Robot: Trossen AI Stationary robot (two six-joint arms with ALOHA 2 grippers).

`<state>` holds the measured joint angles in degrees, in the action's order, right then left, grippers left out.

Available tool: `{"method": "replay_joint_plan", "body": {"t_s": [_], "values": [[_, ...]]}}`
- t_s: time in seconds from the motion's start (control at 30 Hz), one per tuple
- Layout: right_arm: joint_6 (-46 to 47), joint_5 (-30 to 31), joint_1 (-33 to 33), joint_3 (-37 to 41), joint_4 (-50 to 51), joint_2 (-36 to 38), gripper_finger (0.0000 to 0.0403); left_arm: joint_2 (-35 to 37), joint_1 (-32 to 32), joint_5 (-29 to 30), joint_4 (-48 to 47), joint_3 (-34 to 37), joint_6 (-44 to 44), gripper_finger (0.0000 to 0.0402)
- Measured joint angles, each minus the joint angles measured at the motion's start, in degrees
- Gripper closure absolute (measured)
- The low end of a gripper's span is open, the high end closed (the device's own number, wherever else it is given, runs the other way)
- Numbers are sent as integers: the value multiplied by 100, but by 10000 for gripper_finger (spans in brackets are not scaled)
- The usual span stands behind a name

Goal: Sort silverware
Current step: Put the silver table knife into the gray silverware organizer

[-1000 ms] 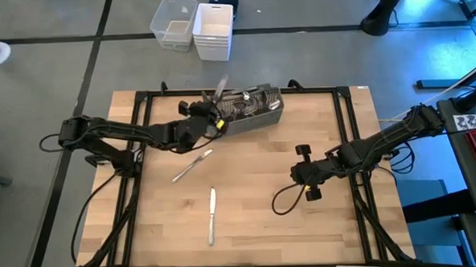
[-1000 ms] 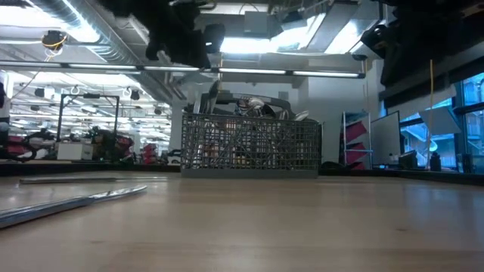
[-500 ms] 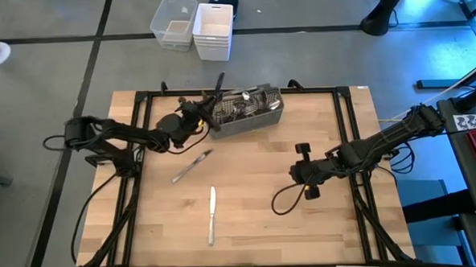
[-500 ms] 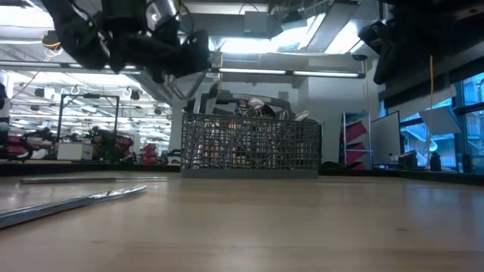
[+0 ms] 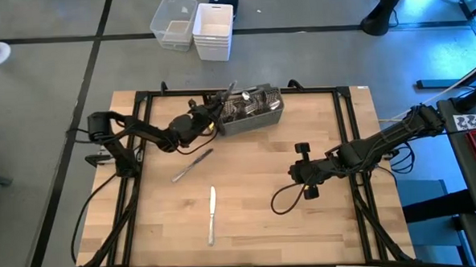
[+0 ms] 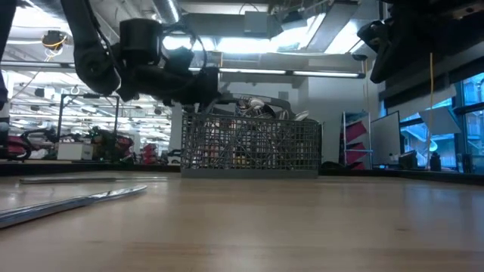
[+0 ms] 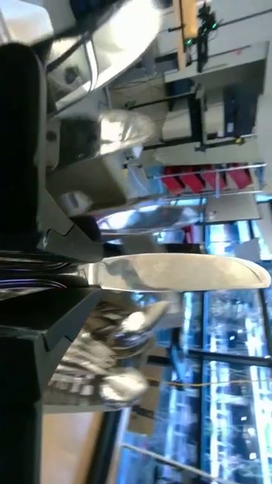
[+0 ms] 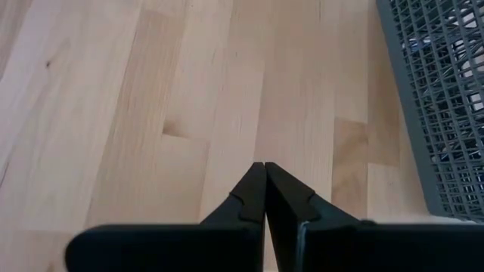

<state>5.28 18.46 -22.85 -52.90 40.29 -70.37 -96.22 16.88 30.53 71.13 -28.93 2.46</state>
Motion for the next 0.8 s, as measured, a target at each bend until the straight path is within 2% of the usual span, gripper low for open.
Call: {"method": "replay_joint_plan", "body": {"t_s": [0.27,0.5,0.8], "values": [[-2,-2,0,0,9,0,393,-202,-21,-14,-180,-28,-249,357],[0,-2,0,0,10,0,393,-208,-168,9,-228,-17,-39,355],[24,-12,0,0,20,0,393,-215,-321,153,-270,-11,151,284]]}}
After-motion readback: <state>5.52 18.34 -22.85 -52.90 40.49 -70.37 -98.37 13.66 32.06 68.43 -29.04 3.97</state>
